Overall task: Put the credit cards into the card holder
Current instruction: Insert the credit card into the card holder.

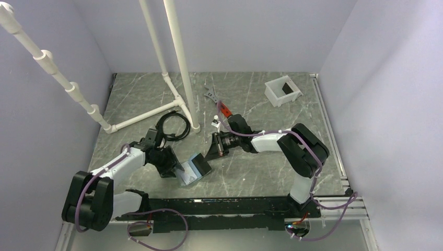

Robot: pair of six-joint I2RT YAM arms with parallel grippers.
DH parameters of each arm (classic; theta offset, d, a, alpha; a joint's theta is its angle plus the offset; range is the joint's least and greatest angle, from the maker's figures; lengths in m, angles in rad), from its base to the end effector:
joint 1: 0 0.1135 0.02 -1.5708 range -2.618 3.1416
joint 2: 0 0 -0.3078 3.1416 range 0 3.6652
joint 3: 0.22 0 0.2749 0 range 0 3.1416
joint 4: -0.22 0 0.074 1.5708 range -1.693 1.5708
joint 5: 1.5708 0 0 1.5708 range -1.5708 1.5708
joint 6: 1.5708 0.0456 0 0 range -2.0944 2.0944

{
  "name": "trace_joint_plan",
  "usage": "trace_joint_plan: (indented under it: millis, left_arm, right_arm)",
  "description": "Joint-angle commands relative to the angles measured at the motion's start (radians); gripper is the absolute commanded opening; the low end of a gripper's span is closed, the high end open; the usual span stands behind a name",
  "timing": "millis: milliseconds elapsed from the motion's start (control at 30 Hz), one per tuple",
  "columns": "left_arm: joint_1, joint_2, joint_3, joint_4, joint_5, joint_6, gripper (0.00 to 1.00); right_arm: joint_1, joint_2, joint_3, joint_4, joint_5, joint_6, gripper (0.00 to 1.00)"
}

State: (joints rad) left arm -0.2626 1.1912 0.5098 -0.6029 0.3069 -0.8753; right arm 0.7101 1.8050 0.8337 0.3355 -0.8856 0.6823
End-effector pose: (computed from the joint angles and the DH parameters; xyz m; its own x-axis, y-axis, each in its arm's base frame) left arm 0.1754 -0.0614 0.1643 -0.8469 -0.5302 0.0414 -0.4998 0.7669 -0.4027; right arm 0.2614 0.2713 0.1642 -0.9075 -0.2539 -0.3345 -0.4029 0.3013 0.8642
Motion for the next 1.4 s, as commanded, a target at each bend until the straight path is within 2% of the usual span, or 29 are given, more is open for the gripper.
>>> trace_joint_plan:
  millis: [0, 167, 300, 400, 533, 700, 867, 967, 1033, 1167, 1367]
  left_arm:
    - [-0.042, 0.063, -0.017, 0.107, -0.072, 0.063, 0.53]
    - [-0.049, 0.073, 0.017, 0.088, -0.11, 0.091, 0.56]
    - [-0.048, 0.033, 0.045, 0.045, -0.132, 0.095, 0.73]
    - [-0.049, -0.048, 0.047, -0.008, -0.127, 0.062, 0.83]
    - [-0.049, -0.2, -0.026, -0.001, -0.059, -0.021, 0.87]
    - [-0.05, -0.266, -0.081, -0.002, -0.048, -0.048, 0.87]
    - [-0.07, -0.15, -0.057, 0.004, -0.072, -0.022, 0.84]
    - [-0.085, -0.069, -0.049, 0.012, -0.1, -0.003, 0.79]
    - [-0.088, -0.04, -0.045, 0.012, -0.112, -0.002, 0.72]
    - [-0.089, -0.075, -0.054, 0.002, -0.149, -0.011, 0.61]
    - [-0.089, -0.1, -0.058, -0.006, -0.162, -0.015, 0.55]
  right_arm:
    - [0.002, 0.003, -0.007, 0.035, -0.029, -0.046, 0.0]
    - [-0.004, -0.027, -0.002, -0.077, 0.006, -0.121, 0.0]
    - [-0.004, -0.08, 0.007, -0.16, 0.044, -0.156, 0.0]
    - [-0.004, -0.111, 0.017, -0.201, 0.057, -0.167, 0.0]
    - [-0.003, -0.142, 0.03, -0.234, 0.059, -0.171, 0.0]
    - [0.011, -0.156, 0.062, -0.261, 0.062, -0.164, 0.0]
    - [0.029, -0.141, 0.082, -0.247, 0.045, -0.139, 0.0]
    - [0.034, -0.117, 0.09, -0.222, 0.044, -0.122, 0.0]
    - [0.038, -0.095, 0.099, -0.213, 0.046, -0.115, 0.0]
    - [0.047, -0.058, 0.109, -0.191, 0.053, -0.092, 0.0]
    - [0.05, 0.001, 0.109, -0.157, 0.034, -0.048, 0.0]
